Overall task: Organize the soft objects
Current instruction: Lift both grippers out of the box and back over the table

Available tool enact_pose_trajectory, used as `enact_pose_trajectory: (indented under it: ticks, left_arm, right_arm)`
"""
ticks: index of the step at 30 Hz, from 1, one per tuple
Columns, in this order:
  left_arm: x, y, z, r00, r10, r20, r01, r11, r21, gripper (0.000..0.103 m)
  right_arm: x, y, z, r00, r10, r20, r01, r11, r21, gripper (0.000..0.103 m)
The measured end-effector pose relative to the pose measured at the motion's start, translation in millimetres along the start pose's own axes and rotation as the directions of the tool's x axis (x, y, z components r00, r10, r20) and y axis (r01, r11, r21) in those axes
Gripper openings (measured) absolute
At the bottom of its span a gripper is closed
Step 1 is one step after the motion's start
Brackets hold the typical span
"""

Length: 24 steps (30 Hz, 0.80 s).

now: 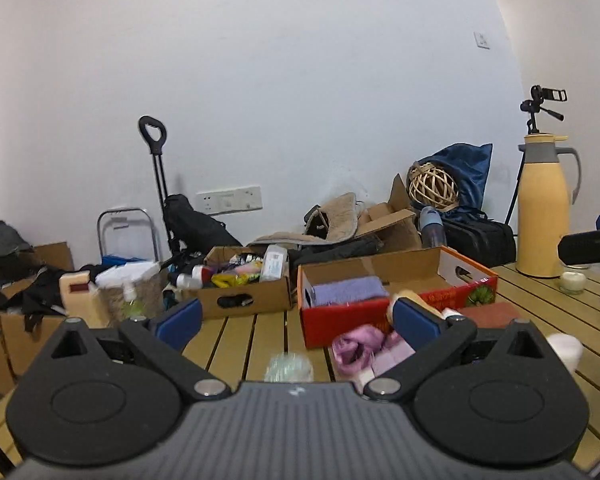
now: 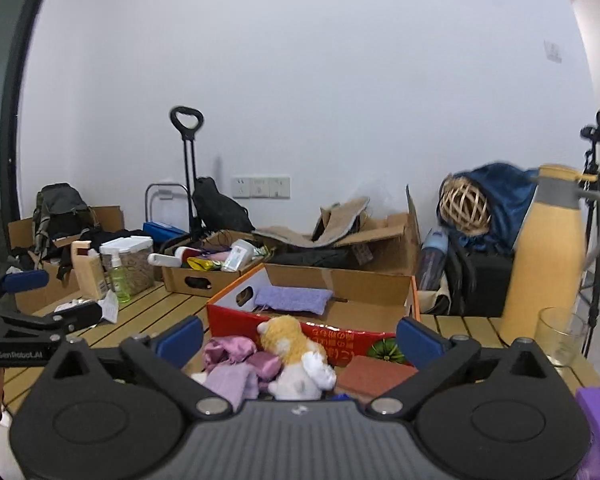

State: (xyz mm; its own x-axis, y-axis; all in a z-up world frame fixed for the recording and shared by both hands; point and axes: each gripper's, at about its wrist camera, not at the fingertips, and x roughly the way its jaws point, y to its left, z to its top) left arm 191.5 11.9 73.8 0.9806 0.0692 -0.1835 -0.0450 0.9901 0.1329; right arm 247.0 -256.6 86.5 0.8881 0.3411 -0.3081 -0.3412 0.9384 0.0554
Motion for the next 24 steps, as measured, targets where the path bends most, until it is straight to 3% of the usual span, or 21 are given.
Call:
enact_pose_trajectory:
  ticks: [3,6,10,14,24]
  left_arm:
    - [-28,2,-16,1.0,0.005,0.012,-0.005,1.0,0.008,0.103]
    - [-61,1,-37,0.998,0.047,0.048,-0.048,0.998,0.035,0.103]
    - [-87,8,-56,0.997,0.077,0.025,-0.078,0.997,0.018,0.103]
    - [-96,19,-66,0.997,0.071,-0.031,-0.072,0.997,-0.035,0.103]
    - [-90,24,-66,0.997,0.063,-0.044,-0.066,0.995,-0.072,0.103]
  right_arm:
    - [-29,15,-19,1.0,-0.008,0.026,0.009,1.0,-0.024,0.103]
    - [-53,31,-41,0.997,-0.072,0.041,0.074,0.996,-0.051,0.103]
    - [-86,47,-71,0.994,-0.098,0.041,0.101,0.992,-0.074,0.103]
    - [-105,49,-91,0.996,-0.09,-0.006,0.089,0.991,-0.1,0.103]
    - [-110,47,-98,0.995,-0.096,-0.01,0.095,0.994,-0.053,0.103]
